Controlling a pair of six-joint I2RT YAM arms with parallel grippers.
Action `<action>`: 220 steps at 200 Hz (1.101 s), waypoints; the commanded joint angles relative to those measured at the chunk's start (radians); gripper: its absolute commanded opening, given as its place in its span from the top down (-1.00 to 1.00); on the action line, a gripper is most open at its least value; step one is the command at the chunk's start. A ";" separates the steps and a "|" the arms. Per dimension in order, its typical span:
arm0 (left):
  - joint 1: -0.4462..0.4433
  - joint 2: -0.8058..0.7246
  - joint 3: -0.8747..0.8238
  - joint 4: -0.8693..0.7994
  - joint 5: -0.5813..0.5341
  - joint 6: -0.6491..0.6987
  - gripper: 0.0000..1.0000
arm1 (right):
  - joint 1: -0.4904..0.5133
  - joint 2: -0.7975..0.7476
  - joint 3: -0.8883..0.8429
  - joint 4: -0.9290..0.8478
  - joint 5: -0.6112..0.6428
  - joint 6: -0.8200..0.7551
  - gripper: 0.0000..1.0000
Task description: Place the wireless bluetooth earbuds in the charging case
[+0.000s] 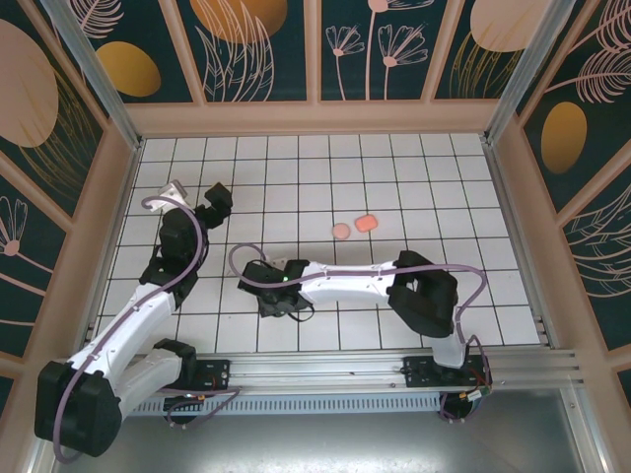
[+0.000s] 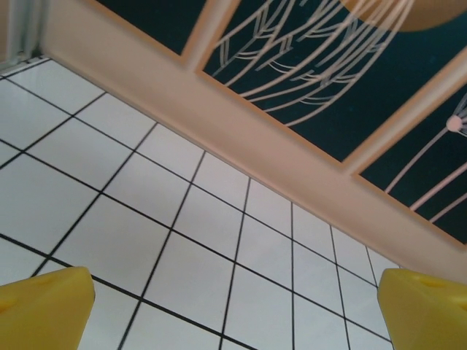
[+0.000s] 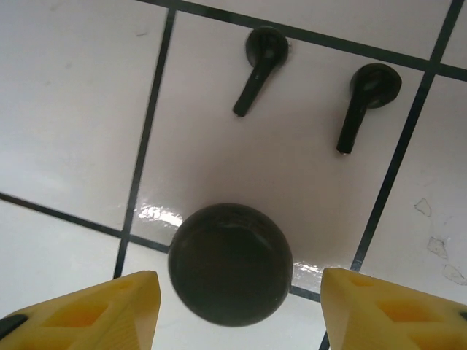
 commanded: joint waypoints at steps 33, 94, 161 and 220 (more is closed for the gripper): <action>0.034 -0.016 -0.026 -0.006 -0.016 -0.072 -0.98 | 0.007 0.079 0.104 -0.109 0.026 0.041 -0.22; 0.043 -0.028 -0.036 -0.004 -0.024 -0.074 -0.97 | 0.006 0.149 0.166 -0.133 0.020 0.040 -0.22; 0.045 -0.040 -0.042 -0.003 -0.023 -0.070 -0.97 | 0.005 0.188 0.177 -0.129 0.009 0.041 -0.14; 0.046 -0.042 -0.045 -0.004 -0.013 -0.064 -0.97 | 0.007 0.171 0.169 -0.120 0.002 0.037 0.18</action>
